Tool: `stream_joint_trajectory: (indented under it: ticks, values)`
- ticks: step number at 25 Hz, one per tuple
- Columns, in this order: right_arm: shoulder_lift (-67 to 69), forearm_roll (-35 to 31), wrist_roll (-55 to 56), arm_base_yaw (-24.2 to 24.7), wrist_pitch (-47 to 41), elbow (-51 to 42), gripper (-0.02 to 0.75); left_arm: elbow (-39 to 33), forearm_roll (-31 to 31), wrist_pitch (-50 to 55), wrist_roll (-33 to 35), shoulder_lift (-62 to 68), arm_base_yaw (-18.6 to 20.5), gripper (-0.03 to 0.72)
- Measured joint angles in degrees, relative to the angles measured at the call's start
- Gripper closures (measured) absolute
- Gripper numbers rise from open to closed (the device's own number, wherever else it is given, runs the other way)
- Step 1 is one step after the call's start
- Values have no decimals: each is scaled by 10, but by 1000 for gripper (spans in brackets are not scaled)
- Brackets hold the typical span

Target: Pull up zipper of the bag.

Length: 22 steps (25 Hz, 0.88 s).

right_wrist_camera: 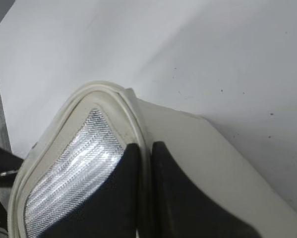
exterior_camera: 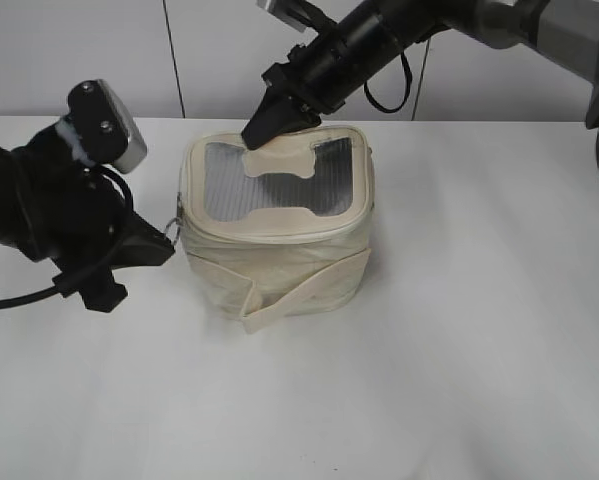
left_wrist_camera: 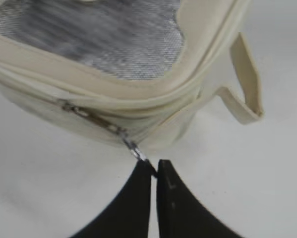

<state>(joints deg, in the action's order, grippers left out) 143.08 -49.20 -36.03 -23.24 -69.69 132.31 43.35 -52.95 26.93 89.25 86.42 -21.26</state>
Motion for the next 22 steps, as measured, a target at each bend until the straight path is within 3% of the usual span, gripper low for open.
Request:
stream_joint_trajectory:
  ticks: [13, 16, 22]
  values:
    - [0, 14, 81, 4, 5, 0, 689, -17, 32, 10, -70, -5, -96, 673]
    - [0, 14, 85, 4, 8, 0, 689, -17, 19, -11, -71, -5, -138, 673]
    - [0, 14, 87, 5, 8, 0, 689, -13, -32, -153, -72, 23, -249, 673]
